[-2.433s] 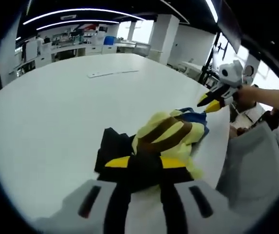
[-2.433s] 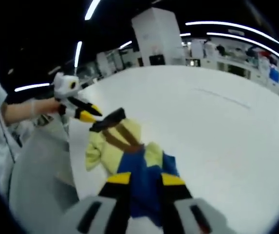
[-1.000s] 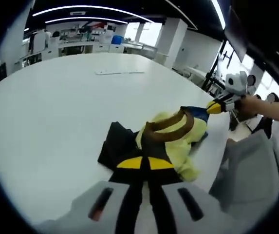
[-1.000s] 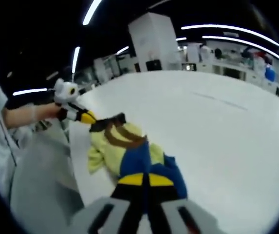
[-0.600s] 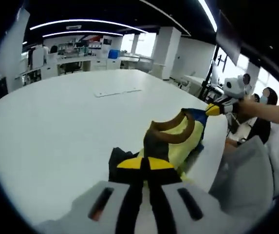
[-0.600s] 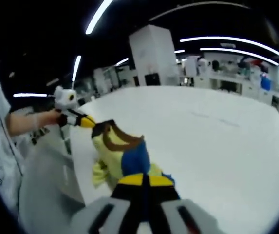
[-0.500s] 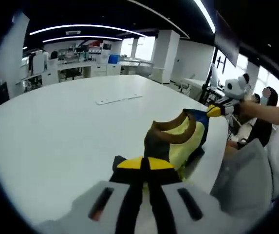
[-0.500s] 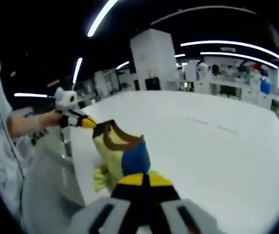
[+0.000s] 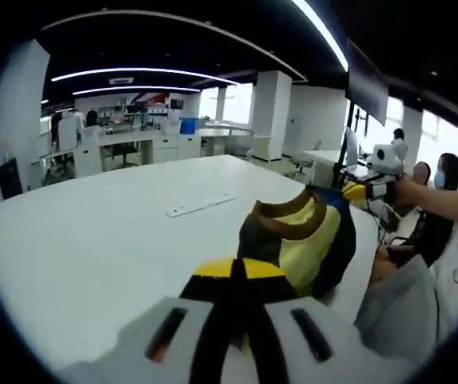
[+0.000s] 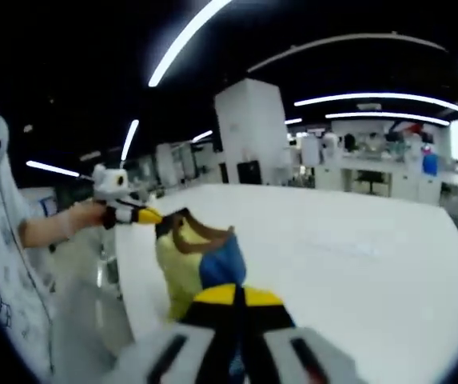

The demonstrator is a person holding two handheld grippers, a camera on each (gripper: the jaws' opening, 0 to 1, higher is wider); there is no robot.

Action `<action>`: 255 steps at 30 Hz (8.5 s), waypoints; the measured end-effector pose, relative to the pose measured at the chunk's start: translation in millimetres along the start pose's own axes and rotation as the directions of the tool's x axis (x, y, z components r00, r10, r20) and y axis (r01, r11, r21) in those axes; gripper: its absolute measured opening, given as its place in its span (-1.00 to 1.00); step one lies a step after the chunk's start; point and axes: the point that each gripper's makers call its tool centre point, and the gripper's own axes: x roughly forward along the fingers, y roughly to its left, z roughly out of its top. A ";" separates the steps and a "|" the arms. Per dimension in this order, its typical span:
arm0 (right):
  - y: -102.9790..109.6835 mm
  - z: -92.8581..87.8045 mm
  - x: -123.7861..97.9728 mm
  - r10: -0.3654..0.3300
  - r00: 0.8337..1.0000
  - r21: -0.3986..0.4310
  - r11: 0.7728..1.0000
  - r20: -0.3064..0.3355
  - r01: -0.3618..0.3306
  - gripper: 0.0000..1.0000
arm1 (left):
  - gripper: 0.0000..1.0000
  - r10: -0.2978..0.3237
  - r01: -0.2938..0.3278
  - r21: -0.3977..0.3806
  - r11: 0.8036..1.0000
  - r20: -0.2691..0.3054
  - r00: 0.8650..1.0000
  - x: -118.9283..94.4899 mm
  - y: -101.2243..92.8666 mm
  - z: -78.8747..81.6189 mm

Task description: Fold the garment on the visible template until the final outline fits inside the template.

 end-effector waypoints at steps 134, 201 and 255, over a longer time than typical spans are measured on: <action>-113.9 -83.9 148.1 0.022 0.950 0.065 0.998 -0.310 -0.002 0.95 | 0.84 -0.017 0.001 -0.107 0.994 -0.150 0.989 146.0 92.6 -69.7; 8.5 -170.6 41.8 -0.002 0.882 -0.374 0.906 -0.471 -0.198 -0.15 | 0.69 -0.017 -0.001 -0.100 0.995 -0.182 0.983 20.6 33.4 -114.9; -36.9 -114.8 119.7 -0.034 0.875 -0.503 0.829 -0.483 -0.245 -1.00 | 0.67 -0.038 0.009 -0.175 0.985 -0.168 0.985 13.3 26.2 -129.1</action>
